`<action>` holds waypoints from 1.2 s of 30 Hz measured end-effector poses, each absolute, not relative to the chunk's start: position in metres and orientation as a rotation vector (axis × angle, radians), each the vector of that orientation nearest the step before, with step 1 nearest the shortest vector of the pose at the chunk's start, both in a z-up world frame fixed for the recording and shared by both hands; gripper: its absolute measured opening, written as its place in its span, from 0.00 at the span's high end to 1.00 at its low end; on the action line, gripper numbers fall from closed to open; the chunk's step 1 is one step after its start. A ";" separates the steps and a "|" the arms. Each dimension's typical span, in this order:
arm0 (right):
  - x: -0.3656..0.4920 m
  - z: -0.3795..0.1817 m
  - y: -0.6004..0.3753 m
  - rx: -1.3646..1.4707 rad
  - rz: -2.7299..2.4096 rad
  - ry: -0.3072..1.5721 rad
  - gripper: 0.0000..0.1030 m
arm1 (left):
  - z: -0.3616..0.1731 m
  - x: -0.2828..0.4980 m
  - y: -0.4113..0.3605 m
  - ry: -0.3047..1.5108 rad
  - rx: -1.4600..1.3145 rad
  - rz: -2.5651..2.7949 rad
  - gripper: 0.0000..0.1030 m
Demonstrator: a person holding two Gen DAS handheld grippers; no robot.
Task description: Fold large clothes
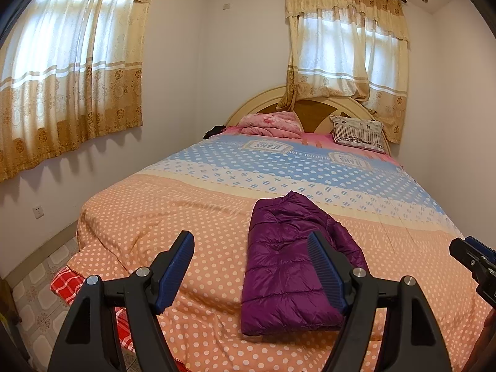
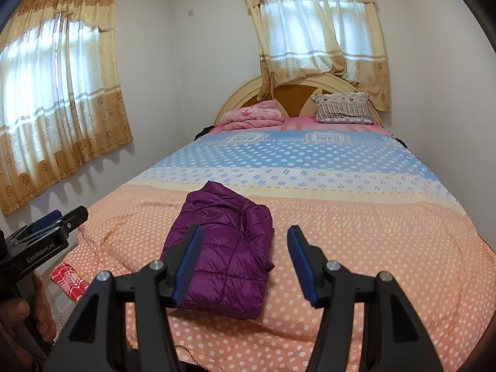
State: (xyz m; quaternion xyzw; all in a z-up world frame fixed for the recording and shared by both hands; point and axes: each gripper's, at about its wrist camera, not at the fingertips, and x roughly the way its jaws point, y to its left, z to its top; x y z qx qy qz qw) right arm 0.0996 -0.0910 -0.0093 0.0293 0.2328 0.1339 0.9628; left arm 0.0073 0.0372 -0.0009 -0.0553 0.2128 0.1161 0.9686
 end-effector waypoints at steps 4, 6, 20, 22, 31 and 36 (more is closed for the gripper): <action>0.100 -0.010 -0.090 0.062 0.274 0.475 0.41 | -0.001 0.008 0.037 0.432 -0.110 0.234 0.26; 0.100 -0.010 -0.091 0.064 0.276 0.477 0.41 | -0.002 0.008 0.037 0.435 -0.108 0.231 0.26; 0.100 -0.014 -0.092 0.066 0.281 0.482 0.41 | -0.002 0.009 0.035 0.437 -0.107 0.230 0.26; 0.100 -0.014 -0.091 0.066 0.281 0.483 0.41 | -0.003 0.009 0.035 0.437 -0.106 0.231 0.26; 0.099 -0.017 -0.088 0.065 0.287 0.489 0.41 | -0.003 0.008 0.036 0.444 -0.108 0.230 0.26; 0.098 -0.018 -0.086 0.063 0.288 0.491 0.41 | -0.002 0.009 0.039 0.448 -0.110 0.231 0.26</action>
